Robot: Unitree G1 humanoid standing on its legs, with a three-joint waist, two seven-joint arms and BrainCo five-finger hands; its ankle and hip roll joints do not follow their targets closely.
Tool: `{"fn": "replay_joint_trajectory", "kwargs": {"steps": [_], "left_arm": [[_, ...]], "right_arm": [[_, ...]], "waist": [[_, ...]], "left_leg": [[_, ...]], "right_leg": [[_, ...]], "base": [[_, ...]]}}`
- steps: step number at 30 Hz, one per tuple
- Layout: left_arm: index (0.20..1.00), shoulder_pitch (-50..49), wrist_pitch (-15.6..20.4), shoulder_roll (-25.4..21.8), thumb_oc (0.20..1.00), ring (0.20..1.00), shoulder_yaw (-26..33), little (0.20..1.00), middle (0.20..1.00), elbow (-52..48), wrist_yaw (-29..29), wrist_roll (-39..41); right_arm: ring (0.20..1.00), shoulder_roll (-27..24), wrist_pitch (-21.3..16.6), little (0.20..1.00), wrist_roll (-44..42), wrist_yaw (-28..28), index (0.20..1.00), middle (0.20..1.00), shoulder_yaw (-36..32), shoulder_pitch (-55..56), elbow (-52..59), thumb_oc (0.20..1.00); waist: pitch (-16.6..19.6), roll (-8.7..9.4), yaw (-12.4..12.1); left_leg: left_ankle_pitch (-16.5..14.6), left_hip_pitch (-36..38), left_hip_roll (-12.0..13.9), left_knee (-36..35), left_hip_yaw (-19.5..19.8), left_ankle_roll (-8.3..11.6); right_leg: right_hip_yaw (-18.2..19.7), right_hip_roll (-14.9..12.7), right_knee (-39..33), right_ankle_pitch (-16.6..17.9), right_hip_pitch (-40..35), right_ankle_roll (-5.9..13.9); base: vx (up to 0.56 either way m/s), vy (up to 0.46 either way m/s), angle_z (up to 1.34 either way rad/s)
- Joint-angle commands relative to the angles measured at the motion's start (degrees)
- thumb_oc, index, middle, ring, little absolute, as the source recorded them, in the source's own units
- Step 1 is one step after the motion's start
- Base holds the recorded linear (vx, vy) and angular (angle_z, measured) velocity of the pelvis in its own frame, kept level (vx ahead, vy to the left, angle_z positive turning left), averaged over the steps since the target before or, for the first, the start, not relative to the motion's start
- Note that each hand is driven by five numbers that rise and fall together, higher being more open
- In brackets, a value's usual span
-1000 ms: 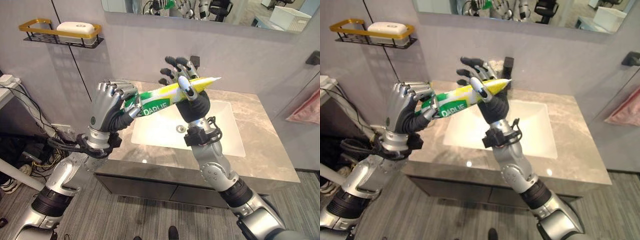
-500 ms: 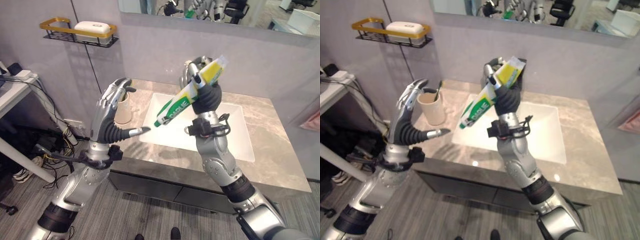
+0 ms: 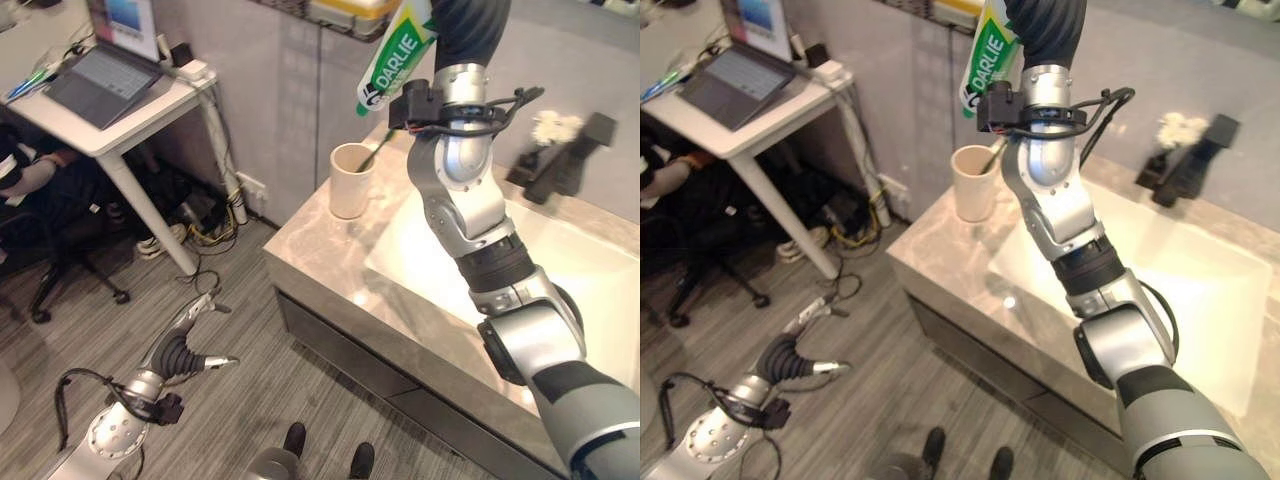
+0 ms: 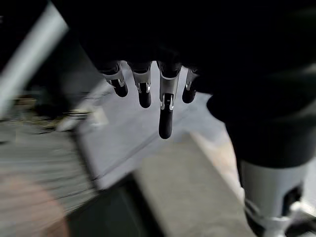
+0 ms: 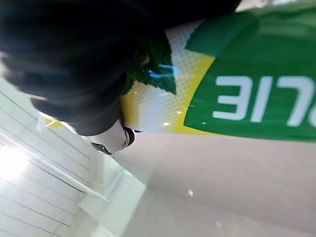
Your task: Put brush and paste in cup on sink, flatten towel.
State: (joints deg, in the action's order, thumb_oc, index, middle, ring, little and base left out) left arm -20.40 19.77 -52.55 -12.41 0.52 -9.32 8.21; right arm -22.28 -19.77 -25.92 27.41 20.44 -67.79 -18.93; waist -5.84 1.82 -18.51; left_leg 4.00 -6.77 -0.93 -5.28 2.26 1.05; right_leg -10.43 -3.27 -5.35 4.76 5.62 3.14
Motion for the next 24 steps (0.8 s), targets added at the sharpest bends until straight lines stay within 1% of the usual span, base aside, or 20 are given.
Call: {"fn": "replay_joint_trajectory", "kwargs": {"steps": [1, 3, 5, 12, 14, 16, 20, 24], "left_arm": [[1.000, 2.05, 0.03, -2.91, 1.000, 1.000, -0.26, 1.000, 1.000, -1.17, 4.50, 4.94], [1.000, 1.58, -0.75, -1.89, 1.000, 1.000, -0.05, 1.000, 1.000, 0.05, 6.06, 7.37], [1.000, 1.48, -1.05, -1.19, 1.000, 1.000, -0.13, 1.000, 1.000, 0.33, 6.98, 7.89], [1.000, 1.18, -1.69, 0.18, 1.000, 1.000, 0.33, 1.000, 1.000, 0.12, 8.14, 5.88], [1.000, 1.13, -1.73, 0.29, 1.000, 1.000, 0.45, 1.000, 1.000, 0.17, 8.26, 5.63], [1.000, 0.83, -2.07, 1.01, 1.000, 1.000, 0.60, 1.000, 1.000, 0.79, 8.17, 4.49], [1.000, 1.24, -2.34, 1.93, 1.000, 1.000, 0.35, 1.000, 1.000, 1.98, 8.05, 3.84], [1.000, 1.84, -2.59, 2.55, 1.000, 1.000, -0.49, 1.000, 1.000, 4.53, 7.64, 1.66]], "right_arm": [[0.200, -3.41, -0.94, 0.200, 2.60, -0.08, 0.200, 0.200, 0.24, -7.57, -0.98, 0.200], [0.200, -3.87, -0.27, 0.200, 2.82, -0.70, 0.200, 0.200, 0.78, -8.10, -2.52, 0.200], [0.200, -4.75, 0.08, 0.200, 3.41, -0.66, 0.200, 0.200, 0.81, -8.03, -3.64, 0.200], [0.200, -7.37, 0.55, 0.200, 5.49, -1.03, 0.200, 0.200, 0.63, -6.88, -2.65, 0.200], [0.200, -7.43, 0.53, 0.200, 5.35, -1.06, 0.200, 0.200, 0.37, -6.77, -2.66, 0.200], [0.200, -7.71, 0.51, 0.200, 5.48, -1.08, 0.200, 0.200, 0.31, -6.61, -2.68, 0.200], [0.200, -7.41, 0.55, 0.200, 5.05, -1.47, 0.200, 0.200, 0.54, -5.95, -2.45, 0.200], [0.200, -5.79, 0.76, 0.200, 4.03, -2.45, 0.200, 0.200, 0.84, -4.22, -1.16, 0.200]], "waist": [[1.47, 1.07, 0.23], [1.23, 0.88, -0.11], [1.01, 0.82, -0.41], [0.27, 1.19, -0.49], [0.20, 1.23, -0.49], [0.16, 1.52, -0.20], [0.00, 1.48, 0.24], [-0.21, 1.33, 0.75]], "left_leg": [[-0.15, 0.90, -0.88, 0.28, 0.37, 0.47], [-0.01, 0.45, -1.05, 0.35, 0.82, 0.39], [0.08, 0.07, -1.17, 0.39, 1.26, 0.40], [-0.06, -0.63, -1.08, 0.53, 1.79, 0.43], [-0.10, -0.61, -1.03, 0.52, 1.65, 0.45], [-0.43, -0.31, -0.82, 0.51, 1.02, 0.38], [-0.61, 0.03, -0.64, 0.49, 0.24, 0.37], [-0.82, 0.33, -0.46, 0.46, -0.61, 0.46]], "right_leg": [[-0.52, -5.35, 0.35, 2.63, -2.25, 5.30], [-0.96, -5.37, 0.35, 2.42, -2.16, 5.24], [-1.28, -5.35, 0.35, 2.14, -2.17, 5.20], [-1.59, -5.11, 0.35, 1.65, -1.89, 4.95], [-1.46, -5.05, 0.35, 1.58, -1.84, 4.94], [-0.53, -4.77, 0.35, 1.48, -1.69, 4.84], [0.29, -4.60, 0.35, 1.52, -1.56, 4.78], [0.86, -4.53, 0.35, 1.55, -1.35, 4.66]], "base": [[0.05, 0.003, 0.57], [0.04, 0.006, 0.44], [0.03, 0.001, 0.15], [0.02, -0.005, 0.03], [0.00, 0.000, 0.00], [0.01, 0.000, -0.02], [0.00, 0.005, -0.16], [-0.01, 0.012, -0.11]]}}
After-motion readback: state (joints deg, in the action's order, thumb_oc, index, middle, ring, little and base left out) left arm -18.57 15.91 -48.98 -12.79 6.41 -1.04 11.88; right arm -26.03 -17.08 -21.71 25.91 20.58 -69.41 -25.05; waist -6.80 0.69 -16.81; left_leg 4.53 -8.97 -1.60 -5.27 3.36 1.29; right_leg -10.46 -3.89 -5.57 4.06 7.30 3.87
